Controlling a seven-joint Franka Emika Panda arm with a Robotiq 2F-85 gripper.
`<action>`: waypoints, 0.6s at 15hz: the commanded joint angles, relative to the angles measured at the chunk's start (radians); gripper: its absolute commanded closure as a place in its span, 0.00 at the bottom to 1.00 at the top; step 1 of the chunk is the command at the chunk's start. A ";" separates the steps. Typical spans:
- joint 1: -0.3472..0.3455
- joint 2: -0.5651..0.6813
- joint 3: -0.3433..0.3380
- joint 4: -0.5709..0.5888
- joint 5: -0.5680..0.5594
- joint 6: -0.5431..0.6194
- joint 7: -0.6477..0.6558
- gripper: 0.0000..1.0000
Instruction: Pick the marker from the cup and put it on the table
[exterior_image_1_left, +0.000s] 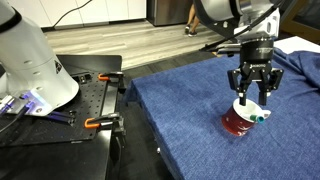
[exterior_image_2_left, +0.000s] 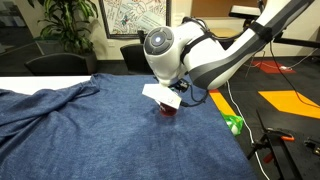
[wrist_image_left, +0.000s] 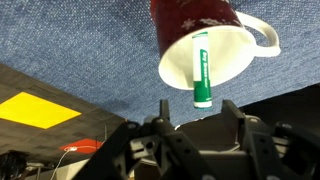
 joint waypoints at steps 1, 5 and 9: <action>0.007 0.031 -0.017 0.048 0.049 0.008 -0.073 0.43; 0.009 0.054 -0.028 0.076 0.087 0.003 -0.127 0.45; 0.012 0.082 -0.044 0.101 0.122 -0.001 -0.161 0.45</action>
